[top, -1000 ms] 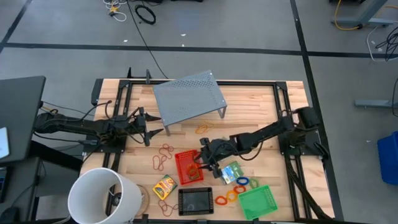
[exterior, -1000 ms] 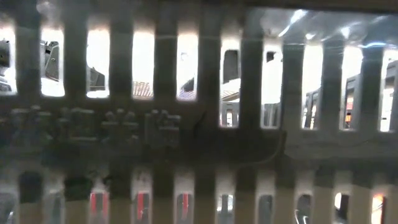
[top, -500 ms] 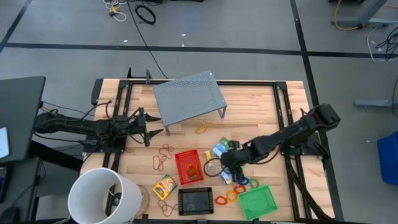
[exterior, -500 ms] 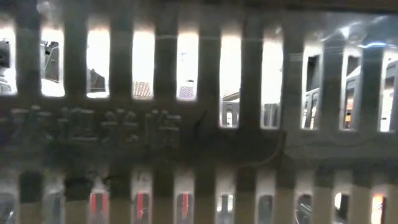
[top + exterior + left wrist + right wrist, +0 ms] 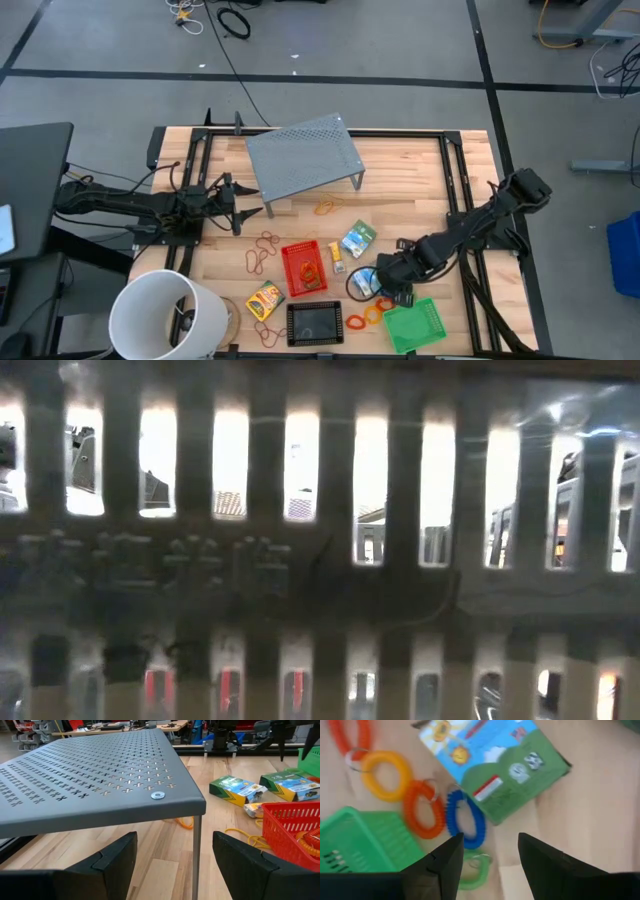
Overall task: Pick & Place Office Desk Supplies
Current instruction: Put the blue spring keychain into the red bin, then put the left orange spring keychain into the red bin
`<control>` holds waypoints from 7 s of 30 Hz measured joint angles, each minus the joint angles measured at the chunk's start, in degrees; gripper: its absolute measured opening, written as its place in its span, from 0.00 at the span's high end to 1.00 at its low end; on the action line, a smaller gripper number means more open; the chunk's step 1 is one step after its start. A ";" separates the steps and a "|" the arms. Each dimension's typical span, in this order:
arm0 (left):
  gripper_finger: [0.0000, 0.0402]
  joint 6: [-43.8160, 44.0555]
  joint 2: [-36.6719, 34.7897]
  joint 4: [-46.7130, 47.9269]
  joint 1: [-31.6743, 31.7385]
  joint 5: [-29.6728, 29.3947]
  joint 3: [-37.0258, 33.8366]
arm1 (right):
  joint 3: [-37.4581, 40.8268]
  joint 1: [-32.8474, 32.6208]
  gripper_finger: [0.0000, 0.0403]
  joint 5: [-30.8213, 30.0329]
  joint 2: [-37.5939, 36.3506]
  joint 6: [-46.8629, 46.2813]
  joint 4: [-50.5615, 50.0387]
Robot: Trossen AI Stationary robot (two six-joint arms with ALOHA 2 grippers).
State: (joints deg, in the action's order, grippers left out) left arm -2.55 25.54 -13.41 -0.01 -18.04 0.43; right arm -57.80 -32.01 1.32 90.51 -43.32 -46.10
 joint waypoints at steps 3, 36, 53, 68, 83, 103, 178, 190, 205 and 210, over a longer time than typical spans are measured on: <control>0.35 -0.15 0.02 0.00 0.00 0.00 0.00 | 0.13 -0.13 0.52 -0.35 0.31 -1.04 1.54; 0.35 -0.02 0.02 1.38 0.00 0.02 -0.01 | 0.11 -1.58 0.52 1.36 11.33 -0.80 4.08; 0.35 0.00 0.02 1.39 0.02 -0.09 -0.02 | -0.51 -1.81 0.98 4.54 12.46 3.13 -3.34; 0.35 0.01 0.02 1.40 0.00 -0.15 0.00 | -11.66 -1.52 1.00 -4.72 12.16 5.61 -28.38; 0.35 0.90 0.02 1.40 0.00 0.00 0.00 | -14.51 5.18 1.00 -25.22 12.14 29.04 -1.49; 0.35 1.22 0.02 1.42 0.01 0.03 0.00 | -14.47 15.15 1.00 -4.22 19.79 56.12 38.31; 0.35 4.63 0.01 2.35 0.00 0.13 -0.01 | -16.13 -2.93 0.55 -1.20 27.00 23.63 22.41; 0.35 4.24 0.02 2.29 0.00 0.02 -0.02 | -16.00 -3.92 0.97 -5.33 26.73 25.17 22.06; 0.35 4.49 0.02 2.89 0.00 0.04 -0.02 | -15.71 -5.35 0.99 -15.28 17.41 25.04 15.64; 0.35 4.24 0.00 2.80 0.00 0.04 0.00 | -15.74 -3.64 0.99 -22.12 15.03 29.70 15.95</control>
State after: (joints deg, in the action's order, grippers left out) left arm 1.69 25.54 -10.61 -0.01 -18.00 0.43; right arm -73.54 -35.64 -20.80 105.53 -13.62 -30.14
